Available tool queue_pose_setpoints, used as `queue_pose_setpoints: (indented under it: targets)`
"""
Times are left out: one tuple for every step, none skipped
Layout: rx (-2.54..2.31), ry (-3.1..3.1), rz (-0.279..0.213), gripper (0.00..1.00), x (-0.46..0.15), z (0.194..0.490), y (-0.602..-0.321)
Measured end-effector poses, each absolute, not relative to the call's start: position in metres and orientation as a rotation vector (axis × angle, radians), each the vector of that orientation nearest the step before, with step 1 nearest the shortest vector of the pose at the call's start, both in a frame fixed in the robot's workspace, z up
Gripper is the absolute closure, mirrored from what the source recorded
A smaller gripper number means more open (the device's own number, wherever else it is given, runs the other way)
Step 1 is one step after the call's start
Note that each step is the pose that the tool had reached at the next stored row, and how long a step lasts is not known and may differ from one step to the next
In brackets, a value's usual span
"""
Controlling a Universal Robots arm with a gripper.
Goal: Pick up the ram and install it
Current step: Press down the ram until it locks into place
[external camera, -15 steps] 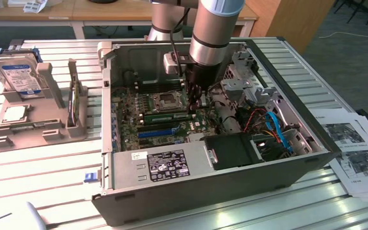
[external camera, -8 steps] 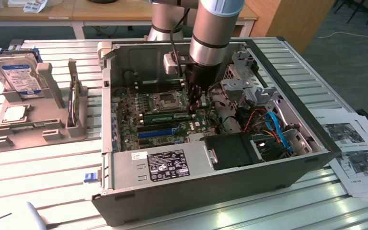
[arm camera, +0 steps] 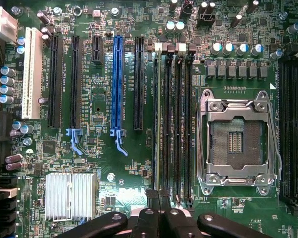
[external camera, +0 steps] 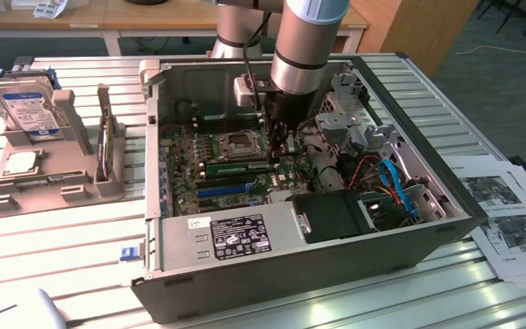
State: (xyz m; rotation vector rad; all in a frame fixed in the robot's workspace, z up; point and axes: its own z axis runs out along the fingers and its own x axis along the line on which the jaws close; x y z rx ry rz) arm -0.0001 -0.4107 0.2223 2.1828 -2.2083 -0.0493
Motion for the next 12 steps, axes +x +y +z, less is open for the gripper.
queue_pose_setpoints:
  targets:
    - [2.183, -2.209, -0.051, 0.9, 0.0, 0.223, -0.411]
    - [2.183, -2.209, -0.051, 0.9, 0.0, 0.224, -0.411]
    - [2.182, -2.208, -0.05, 0.9, 0.0, 0.226, -0.411]
    - [2.182, -2.208, -0.051, 0.9, 0.0, 0.228, -0.411]
    - [2.182, -2.207, -0.051, 0.9, 0.0, 0.23, -0.411]
    - [2.182, -2.207, -0.052, 0.9, 0.0, 0.231, -0.411]
    - [2.181, -2.207, -0.053, 0.9, 0.0, 0.233, -0.411]
    - [2.181, -2.206, -0.053, 0.9, 0.0, 0.234, -0.411]
    - [2.181, -2.206, -0.053, 0.9, 0.0, 0.235, -0.411]
    - [2.181, -2.206, -0.054, 0.9, 0.0, 0.236, -0.411]
    - [2.181, -2.206, -0.054, 0.9, 0.0, 0.236, -0.411]
    - [2.18, -2.206, -0.054, 0.9, 0.0, 0.237, -0.411]
